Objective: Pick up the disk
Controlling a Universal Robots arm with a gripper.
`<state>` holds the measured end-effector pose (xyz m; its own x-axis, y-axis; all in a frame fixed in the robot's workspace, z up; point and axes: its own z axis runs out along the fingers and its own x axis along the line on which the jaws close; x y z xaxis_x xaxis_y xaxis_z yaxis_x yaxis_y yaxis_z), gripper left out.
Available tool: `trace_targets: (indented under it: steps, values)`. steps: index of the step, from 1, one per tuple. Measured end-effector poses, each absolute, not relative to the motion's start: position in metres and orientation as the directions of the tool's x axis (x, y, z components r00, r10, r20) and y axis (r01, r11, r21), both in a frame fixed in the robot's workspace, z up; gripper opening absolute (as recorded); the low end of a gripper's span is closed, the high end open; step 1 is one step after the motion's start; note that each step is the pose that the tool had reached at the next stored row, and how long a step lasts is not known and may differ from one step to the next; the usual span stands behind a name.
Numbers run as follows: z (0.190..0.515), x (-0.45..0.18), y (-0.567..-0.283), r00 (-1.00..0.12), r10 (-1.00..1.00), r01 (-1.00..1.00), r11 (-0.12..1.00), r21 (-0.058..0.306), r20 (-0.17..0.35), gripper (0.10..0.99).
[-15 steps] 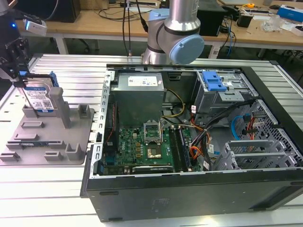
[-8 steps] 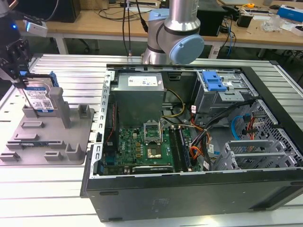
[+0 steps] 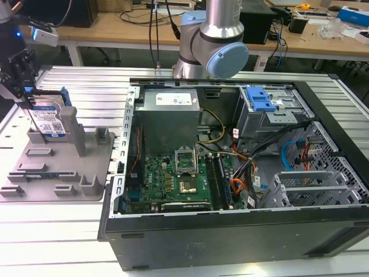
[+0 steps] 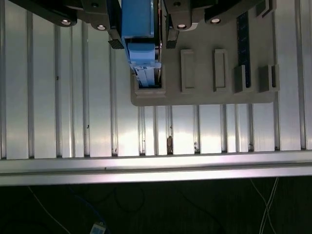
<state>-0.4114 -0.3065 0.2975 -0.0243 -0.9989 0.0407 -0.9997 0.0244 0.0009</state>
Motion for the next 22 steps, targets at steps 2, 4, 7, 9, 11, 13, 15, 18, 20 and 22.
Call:
trace_targets:
  steps: [2, 4, 7, 9, 11, 13, 15, 18, 20, 22]
  values:
    - [0.297, -0.411, -0.307, -0.024, -0.999, -1.000, 0.024, 0.001, 0.041, 0.455]
    - [0.297, -0.411, -0.307, -0.024, -0.999, -1.000, 0.024, 0.001, 0.041, 0.376]
    - [0.296, -0.411, -0.307, -0.024, -0.999, -1.000, 0.024, 0.001, 0.041, 0.365]
    - [0.296, -0.411, -0.307, -0.024, -0.999, -1.000, 0.024, 0.001, 0.041, 0.365]
    - [0.296, -0.411, -0.307, -0.024, -0.999, -1.000, 0.024, 0.001, 0.041, 0.365]
    - [0.296, -0.411, -0.307, -0.024, -0.999, -1.000, 0.024, 0.001, 0.041, 0.365]
    - [0.296, -0.411, -0.307, -0.024, -0.999, -1.000, 0.024, 0.000, 0.040, 0.365]
    - [0.305, -0.411, -0.307, -0.024, -0.999, -1.000, 0.024, 0.001, 0.040, 0.365]
    - [0.320, -0.411, -0.307, -0.024, -0.999, -1.000, 0.024, 0.001, 0.039, 0.365]
    - [0.329, -0.411, -0.307, -0.024, -0.999, -1.000, 0.024, 0.001, 0.038, 0.365]
